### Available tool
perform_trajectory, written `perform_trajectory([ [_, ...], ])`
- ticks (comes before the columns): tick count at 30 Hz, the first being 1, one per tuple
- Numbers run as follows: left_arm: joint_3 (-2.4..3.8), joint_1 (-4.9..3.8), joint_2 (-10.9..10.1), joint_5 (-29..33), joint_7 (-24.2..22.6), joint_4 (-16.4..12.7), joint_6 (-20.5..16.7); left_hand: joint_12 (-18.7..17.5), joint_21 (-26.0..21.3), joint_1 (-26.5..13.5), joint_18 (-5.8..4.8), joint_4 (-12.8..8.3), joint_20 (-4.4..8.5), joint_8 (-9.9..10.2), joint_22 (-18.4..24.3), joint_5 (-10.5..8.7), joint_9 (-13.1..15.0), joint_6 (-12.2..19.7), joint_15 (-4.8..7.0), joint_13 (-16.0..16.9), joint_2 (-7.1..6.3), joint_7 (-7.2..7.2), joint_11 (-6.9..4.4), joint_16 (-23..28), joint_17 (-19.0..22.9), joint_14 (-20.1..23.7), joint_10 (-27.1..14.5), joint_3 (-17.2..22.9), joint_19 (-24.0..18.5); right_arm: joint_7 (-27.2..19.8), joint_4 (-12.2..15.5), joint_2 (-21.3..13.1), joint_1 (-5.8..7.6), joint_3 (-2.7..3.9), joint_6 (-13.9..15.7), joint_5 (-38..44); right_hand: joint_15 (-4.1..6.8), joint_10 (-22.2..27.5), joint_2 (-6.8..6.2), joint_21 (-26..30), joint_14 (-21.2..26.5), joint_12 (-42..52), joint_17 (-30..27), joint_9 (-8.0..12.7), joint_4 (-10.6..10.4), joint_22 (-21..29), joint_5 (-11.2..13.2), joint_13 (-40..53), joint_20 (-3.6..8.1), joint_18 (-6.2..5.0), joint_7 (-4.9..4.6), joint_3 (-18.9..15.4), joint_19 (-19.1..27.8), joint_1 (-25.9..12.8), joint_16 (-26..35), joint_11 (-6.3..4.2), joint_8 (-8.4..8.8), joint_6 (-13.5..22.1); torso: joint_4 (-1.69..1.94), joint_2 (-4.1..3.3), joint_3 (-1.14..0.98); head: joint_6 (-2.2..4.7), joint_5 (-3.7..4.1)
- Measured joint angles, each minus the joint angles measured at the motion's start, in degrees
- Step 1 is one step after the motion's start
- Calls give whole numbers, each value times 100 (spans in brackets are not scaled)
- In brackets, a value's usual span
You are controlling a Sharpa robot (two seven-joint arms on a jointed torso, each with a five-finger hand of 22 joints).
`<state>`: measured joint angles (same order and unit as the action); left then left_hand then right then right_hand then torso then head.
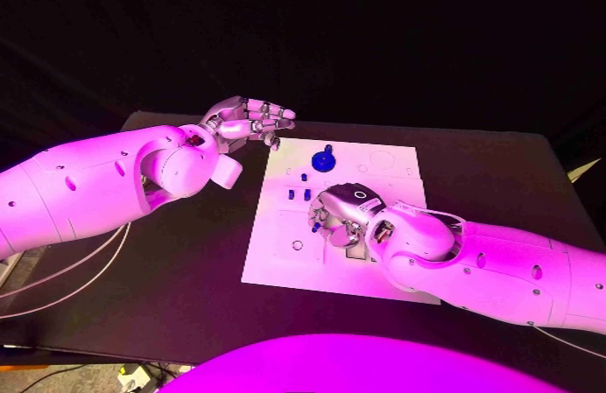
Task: Assemble the parts on the task board
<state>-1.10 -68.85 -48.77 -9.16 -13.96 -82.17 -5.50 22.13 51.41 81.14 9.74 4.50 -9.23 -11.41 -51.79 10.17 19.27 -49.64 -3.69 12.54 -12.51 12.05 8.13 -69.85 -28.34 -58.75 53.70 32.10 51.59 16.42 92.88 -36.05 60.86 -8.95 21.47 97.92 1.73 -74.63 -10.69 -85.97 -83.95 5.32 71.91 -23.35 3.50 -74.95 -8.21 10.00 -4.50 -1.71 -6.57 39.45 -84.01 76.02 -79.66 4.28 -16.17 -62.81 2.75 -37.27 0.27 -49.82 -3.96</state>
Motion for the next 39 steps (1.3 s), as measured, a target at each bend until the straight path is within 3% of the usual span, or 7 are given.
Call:
perform_trajectory([
  [12, 0, 0, -1, 1, 15, 0, 5, 0, 0, 0, 0, 0, 0, 0, 0, 0, -4, 9, 0, 0, 0, -9, 16, 0, 0, 0, -16, 0, 0, 27, -30, 56, 3, 3, -118, 29, -8, 0, 33, 0, -8, -4, -53, -30, 2, 1, 57, 15, 0, 0, -1, -2, 0, -1, 0, 0, 14, -1, -2, 1, -1, -18, -8],
  [15, 0, -3, -2, 1, 20, 1, 6, 0, 0, 0, 0, 0, 0, 0, 0, 0, -4, 9, 0, 0, 0, -9, 16, 0, 2, 0, -16, 0, 0, 28, -47, 69, 1, 0, -144, 33, -9, -9, 60, 0, -9, -74, -80, -38, -40, 1, 57, 52, 0, 0, -68, -54, 0, -76, 0, -35, 46, 91, 0, 2, -1, -18, -4],
  [19, 0, -2, -5, 1, 25, 1, 7, 0, 0, 0, 0, 0, 0, 0, 0, 0, -4, 9, 0, 0, 0, -9, 16, 0, 5, 0, -16, 0, 0, 28, -76, 78, -1, -8, -185, 33, -23, 19, -54, 76, 2, -156, -129, -26, -156, 1, 261, 60, 0, 0, -107, -216, 0, -402, 0, -141, 241, 427, 0, 2, 3, -18, -3],
  [22, 0, -1, -7, 1, 28, 0, 7, 0, 0, 0, 0, 0, 0, 0, -1, 0, -4, 9, 0, 0, 0, -9, 16, 0, 5, 0, -15, 0, 0, 25, -86, 78, -2, -11, -201, 27, -51, 162, -187, 131, -8, -168, -165, 52, -234, 2, 411, 58, 0, 0, -98, -295, 0, -527, 22, -69, 414, 660, 0, 2, 3, -19, -3],
  [26, 0, -1, -12, 1, 34, -1, 7, 0, 0, 0, 0, 0, 0, 0, -1, 0, -3, 9, 0, 0, 0, -9, 16, 0, 4, 0, -15, 0, 0, 13, -79, 68, 0, -10, -207, 14, -51, 283, -305, 222, -8, -149, -214, 66, -267, 2, 411, 56, -35, 0, -118, -359, 8, -541, 27, -49, 480, 738, 0, 2, 3, -19, -3],
  [33, 0, -1, -28, 1, 43, -3, 7, 0, -23, 0, 0, 0, 0, 0, -1, 0, -3, 30, 0, -5, 0, 11, 16, 0, 4, 0, -15, 0, 0, 8, -36, 0, -4, -16, -151, -8, -92, 638, -395, 590, -7, -147, -487, 83, -337, 3, 447, -46, -47, 0, -152, -489, 4, -513, 200, 4, 601, 870, 0, 3, 3, -19, -7],
  [39, 0, -1, -38, 1, 60, -4, 9, 0, -23, 0, 0, 0, 0, 0, 5, 0, -3, 30, 0, -5, 0, 11, 16, 0, 4, 0, -15, 0, 0, 41, 94, -171, 5, -26, -58, -25, -91, 670, -395, 600, -7, -157, -500, 83, -327, 3, 447, -22, -85, 1, -138, -499, 0, -513, 200, 34, 606, 895, -2, 3, -1, 3, 4],
])
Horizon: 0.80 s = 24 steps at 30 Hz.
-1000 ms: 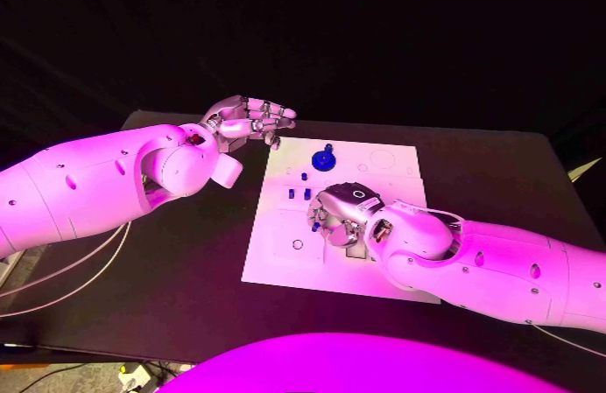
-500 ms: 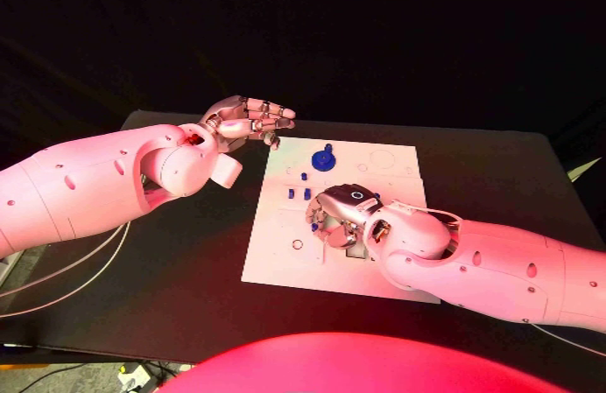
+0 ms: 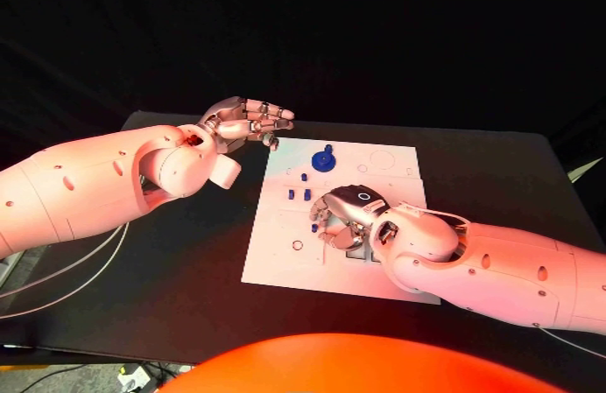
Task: Assemble the parts on the task board
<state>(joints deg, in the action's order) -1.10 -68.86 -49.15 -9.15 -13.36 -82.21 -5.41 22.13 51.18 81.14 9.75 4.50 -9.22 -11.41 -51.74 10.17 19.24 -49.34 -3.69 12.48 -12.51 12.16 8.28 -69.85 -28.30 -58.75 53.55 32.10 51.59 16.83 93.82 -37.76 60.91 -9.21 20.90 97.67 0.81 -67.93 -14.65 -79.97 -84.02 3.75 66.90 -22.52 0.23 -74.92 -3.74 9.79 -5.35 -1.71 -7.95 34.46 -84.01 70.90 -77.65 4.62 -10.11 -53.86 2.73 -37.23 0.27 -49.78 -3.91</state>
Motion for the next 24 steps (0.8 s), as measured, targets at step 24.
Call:
perform_trajectory([
  [24, -3, 0, -35, 0, 24, -14, 14, 0, 0, 0, 0, 0, 0, 24, -1, 0, 0, 0, 0, 1, 0, 0, 21, 22, -1, 0, -21, 0, 0, -52, 218, -1214, 859, 117, -7, -533, -134, 994, 273, 646, 10, 379, -25, 47, -637, -3, -70, -228, -133, -182, 192, -2291, 133, 831, -103, 113, 350, 322, -6, 3, 3, 225, 303],
])
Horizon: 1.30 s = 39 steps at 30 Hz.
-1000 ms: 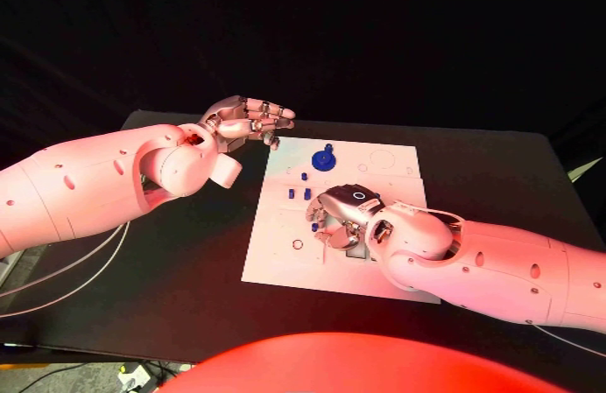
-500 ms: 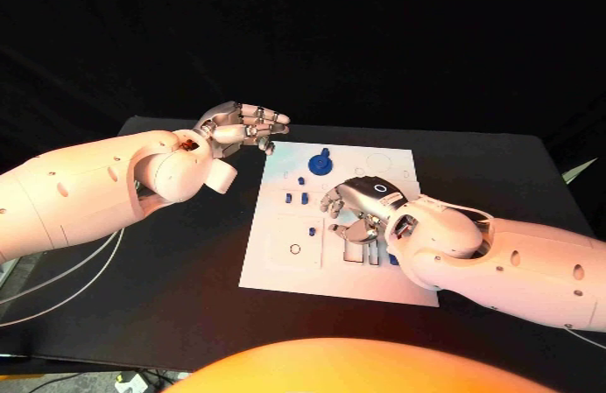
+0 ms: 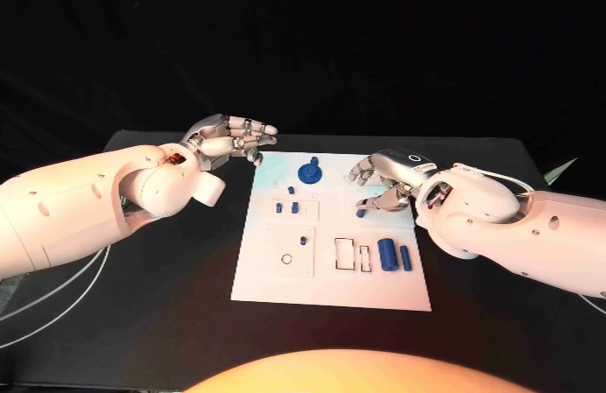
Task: Assemble the parts on the task board
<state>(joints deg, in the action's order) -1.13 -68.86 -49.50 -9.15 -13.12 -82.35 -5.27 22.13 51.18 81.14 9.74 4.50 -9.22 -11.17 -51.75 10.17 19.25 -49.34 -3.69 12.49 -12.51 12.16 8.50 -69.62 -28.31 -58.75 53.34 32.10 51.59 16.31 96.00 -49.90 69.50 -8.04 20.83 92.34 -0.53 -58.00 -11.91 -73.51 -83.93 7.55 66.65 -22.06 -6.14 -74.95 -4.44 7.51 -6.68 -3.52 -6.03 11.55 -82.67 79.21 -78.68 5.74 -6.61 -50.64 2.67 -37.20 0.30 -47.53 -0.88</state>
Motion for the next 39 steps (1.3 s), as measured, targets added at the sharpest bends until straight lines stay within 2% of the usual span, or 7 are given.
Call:
perform_trajectory([
  [5, 0, 0, 1, 0, 2, -1, 4, 0, 0, 0, 0, 0, 0, 0, 0, 0, 0, 0, 0, 0, 0, 0, 0, 0, 0, 0, 0, 0, 0, -51, -112, -34, 23, -9, -277, -77, -33, 209, -16, 243, -7, 166, -52, 6, -628, 30, -21, -113, -24, 1, 10, -708, 74, 471, -21, 36, 56, 43, 7, -7, -3, 4, 20],
  [8, -1, 0, 3, 0, 3, -1, 4, 0, 0, 0, 0, 0, 0, 0, 0, 0, 0, 0, 0, 0, 0, 0, -3, 0, 0, 0, -2, 0, 0, -68, -179, -23, 21, -22, -462, -87, -40, 294, -66, 518, 0, 225, -176, 6, -992, 206, -21, -171, -29, -95, 12, -867, 176, 668, 23, 52, 72, 47, 8, -7, -4, -16, 15],
  [19, -1, 1, 5, 0, 6, 4, 5, 0, 0, 0, 0, 0, 0, 0, 0, 0, 1, 0, 0, 0, 0, 0, -21, 0, 0, 0, -20, 0, 0, -89, -312, 58, -73, -52, -963, -89, -40, 53, 56, 474, 0, 455, -112, -26, -1047, 148, -21, -191, 33, -94, -61, -921, 114, 800, -5, -43, 64, -26, 15, -8, -4, -53, 6],
  [22, -1, 2, 4, 0, 7, 5, 5, 0, 0, 0, 0, 0, 0, 0, 5, 0, 0, 0, 0, 0, 0, 0, -21, 0, -1, 0, -20, 0, 0, -93, -349, 88, -89, -54, -984, -90, 38, -207, 273, 286, -10, 514, -113, -43, -1025, 25, -21, -210, 105, -94, -139, -691, 30, 868, -16, -98, -20, -199, 14, -8, -3, -54, 6],
  [26, -1, 1, 4, 0, 8, 6, 5, 0, 0, 0, 0, 0, 0, 0, 5, 0, 0, 0, 0, 0, 0, 0, -21, 0, 0, 0, -20, 0, 0, -110, -388, 150, -123, -55, -956, -114, 56, -561, 388, 76, -10, 449, -25, -24, -1033, -1, -21, -278, 137, -95, -184, -253, -95, 957, -76, -143, -25, -393, 13, -7, -3, -53, 6],
  [34, -1, 0, 2, 0, 11, 6, 8, 0, 0, 0, 0, 0, 0, 0, 5, 0, 1, 0, 0, 1, 0, 0, -21, 0, -1, 0, -20, 0, 0, -142, -436, 216, -175, -57, -788, -163, 97, -1007, 393, -150, -10, 221, 24, 0, -1020, 0, 78, -342, 146, -94, -172, 592, -104, 962, -123, -167, -69, -714, 12, -7, -7, -62, 8],
  [39, -1, 0, 0, 0, 13, 7, 9, 0, 0, 0, 0, 0, 0, 0, 5, 0, 1, 0, 0, 1, 0, 0, -21, 0, -1, 0, -20, 0, 0, -144, -446, 227, -188, -57, -690, -177, 97, -1124, 246, -183, -10, 74, 24, 9, -993, 0, 78, -345, 145, -94, -180, 1012, -104, 816, -132, -177, -69, -769, 9, -7, -7, -70, 5],
])
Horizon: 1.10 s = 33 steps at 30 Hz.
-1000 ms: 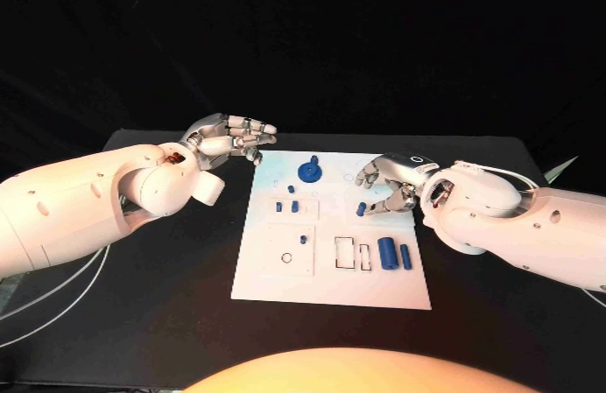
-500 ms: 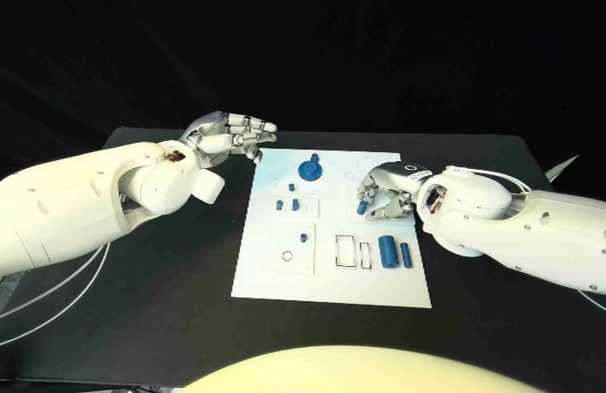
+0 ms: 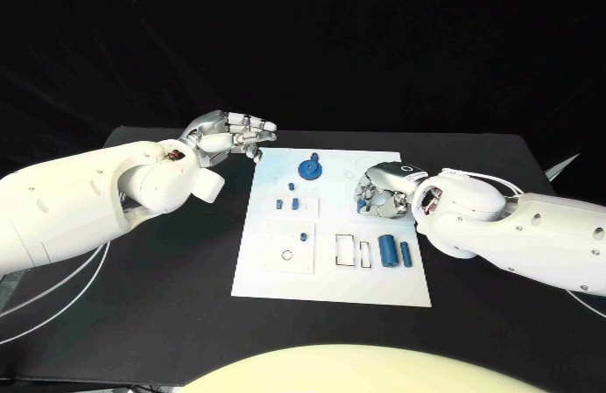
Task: Assemble the parts on the task board
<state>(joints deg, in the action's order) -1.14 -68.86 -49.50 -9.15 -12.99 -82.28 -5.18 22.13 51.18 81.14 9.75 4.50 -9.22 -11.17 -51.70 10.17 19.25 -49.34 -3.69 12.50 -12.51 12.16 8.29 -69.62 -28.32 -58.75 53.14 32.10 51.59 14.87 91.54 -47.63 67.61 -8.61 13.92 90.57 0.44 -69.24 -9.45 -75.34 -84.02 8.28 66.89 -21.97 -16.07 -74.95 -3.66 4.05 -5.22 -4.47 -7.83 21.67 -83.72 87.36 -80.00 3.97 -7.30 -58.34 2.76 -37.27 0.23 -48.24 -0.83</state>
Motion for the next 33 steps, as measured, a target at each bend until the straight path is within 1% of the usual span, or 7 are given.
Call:
perform_trajectory([
  [3, 0, 0, 0, 0, 2, 0, 1, 0, 0, 0, 0, 0, 0, 0, 0, 0, 0, 0, 0, 0, 0, 0, 0, 0, 0, 0, 0, 0, 0, 0, -8, 11, -5, 0, 53, -6, 0, -37, -97, -19, 0, -67, 0, 0, 23, 0, 0, 1, 0, 0, -4, 191, 0, -97, 0, 2, 0, -13, -1, 0, 0, -2, -2],
  [5, 0, 1, 0, 0, 4, 0, 3, 0, 0, 0, 0, 0, 0, 0, 0, 0, 0, 0, 0, 0, 0, 0, 0, 0, 0, 0, 0, 0, 0, 2, -14, 17, -9, -1, 78, -8, 0, -52, -111, -19, 0, -73, 0, 0, 48, 0, 0, 1, 0, 0, -3, 268, 0, -110, -22, 9, 0, -13, -1, 0, 0, -4, -3],
  [8, 0, 1, 0, 0, 8, 0, 5, 0, 0, 0, -1, 0, 0, 0, 0, 0, 0, 0, 0, 0, 0, 0, 0, 0, 0, 0, 0, 0, 0, 9, -18, 23, -14, -1, 104, -10, 0, -102, -141, -66, 0, -109, -1, -3, 83, 1, 0, 11, 0, 97, -9, 383, 0, -141, -22, 5, 0, -67, -1, 0, 0, -7, -4],
  [10, 0, 1, 0, 0, 10, 0, 6, 0, 0, 0, 0, 0, 0, 0, 0, 0, 0, 0, 0, 0, 0, 0, 0, 0, 0, 0, 0, 0, 0, 14, -18, 25, -17, -1, 116, -10, 0, -171, -171, -119, 0, -110, 10, -15, 114, 1, 1, 21, 0, 97, -1, 461, 0, -171, -22, -8, -44, -138, -1, 1, 1, -8, -4],
  [20, 0, 0, -4, 0, 32, 1, 19, 0, 0, 0, 0, 0, 0, 0, -1, 0, 0, 0, 0, 0, 0, 0, 0, 0, 0, 0, 0, 0, 0, 53, -5, 7, -25, -1, 144, -3, 102, -448, -139, -357, -1, -108, 77, -98, 528, 1, -45, 141, 73, 98, 131, 922, -29, -278, -80, -121, -277, -454, 0, 2, 4, -31, 4],
  [27, 0, 0, -7, 0, 44, 5, 29, 0, 0, 0, 0, 0, 0, 0, -1, 0, 0, 0, 0, 0, 0, 0, 0, 0, 0, 0, 0, 0, 0, 72, 89, -53, -27, -1, 214, -4, 101, -510, -35, -379, -1, -141, 81, -94, 719, 2, -67, 181, 73, 98, 132, 1107, -29, -385, -80, -140, -278, -455, -1, 3, 4, -32, 4],
  [33, -1, 1, -8, 0, 50, 11, 32, 0, 0, 0, -1, 0, 0, 0, -1, 0, 0, 0, 0, 0, 0, 0, 0, 0, -1, 0, 0, 0, 0, 84, 188, -124, -8, 5, 393, -57, 101, -559, -58, -419, -1, -206, 79, -93, 803, 2, -18, 214, 73, 97, 131, 1178, -29, -678, -100, -172, -279, -453, -3, 4, 4, -16, 5],
])
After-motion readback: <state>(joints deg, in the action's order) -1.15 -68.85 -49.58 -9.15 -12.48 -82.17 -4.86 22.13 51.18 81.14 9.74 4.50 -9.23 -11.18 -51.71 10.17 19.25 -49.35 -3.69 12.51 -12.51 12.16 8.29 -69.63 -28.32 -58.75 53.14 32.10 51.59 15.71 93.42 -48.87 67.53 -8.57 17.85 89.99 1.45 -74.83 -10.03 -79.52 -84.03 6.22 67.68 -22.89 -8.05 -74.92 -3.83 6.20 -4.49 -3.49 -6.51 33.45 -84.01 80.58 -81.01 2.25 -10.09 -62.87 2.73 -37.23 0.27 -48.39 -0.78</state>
